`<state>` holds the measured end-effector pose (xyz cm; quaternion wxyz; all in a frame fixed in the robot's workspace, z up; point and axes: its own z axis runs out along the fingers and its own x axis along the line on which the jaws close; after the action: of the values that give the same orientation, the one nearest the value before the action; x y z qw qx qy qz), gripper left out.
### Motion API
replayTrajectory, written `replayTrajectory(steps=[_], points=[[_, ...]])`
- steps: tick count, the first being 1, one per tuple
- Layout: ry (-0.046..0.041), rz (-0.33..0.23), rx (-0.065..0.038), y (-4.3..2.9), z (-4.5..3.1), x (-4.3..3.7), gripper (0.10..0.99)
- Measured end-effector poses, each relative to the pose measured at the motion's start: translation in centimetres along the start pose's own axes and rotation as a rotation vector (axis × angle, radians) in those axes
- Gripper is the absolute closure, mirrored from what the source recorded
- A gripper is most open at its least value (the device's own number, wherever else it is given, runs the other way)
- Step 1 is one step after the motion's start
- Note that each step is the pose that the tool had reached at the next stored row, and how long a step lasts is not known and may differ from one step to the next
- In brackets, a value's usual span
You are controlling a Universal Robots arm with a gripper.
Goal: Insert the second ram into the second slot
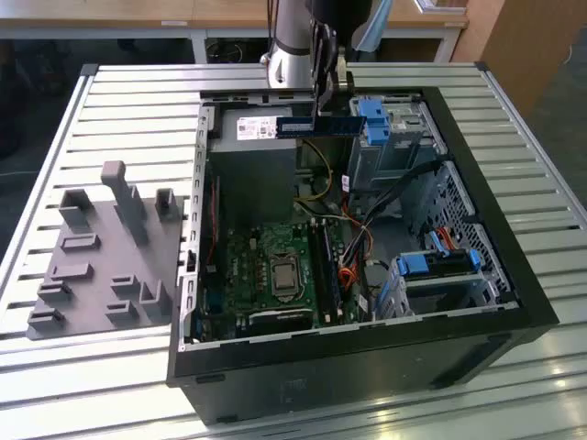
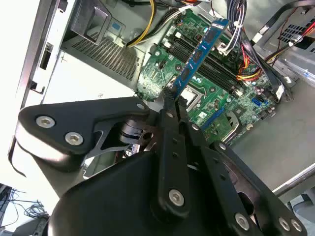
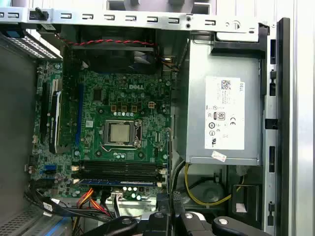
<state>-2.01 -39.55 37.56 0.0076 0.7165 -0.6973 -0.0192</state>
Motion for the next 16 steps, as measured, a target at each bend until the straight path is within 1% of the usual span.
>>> replayTrajectory(steps=[1,2,3,13,16], points=[[0.0,0.0,0.0,0.0,0.0,0.0,0.945],[0.0036,0.0,0.0,0.0,0.0,0.08,0.945],[0.0123,0.0,0.0,0.0,-0.01,0.11,0.945],[0.0125,0.001,0.0,0.01,0.0,0.43,0.945],[0.0126,0.0,0.0,0.02,-0.01,0.65,0.945]])
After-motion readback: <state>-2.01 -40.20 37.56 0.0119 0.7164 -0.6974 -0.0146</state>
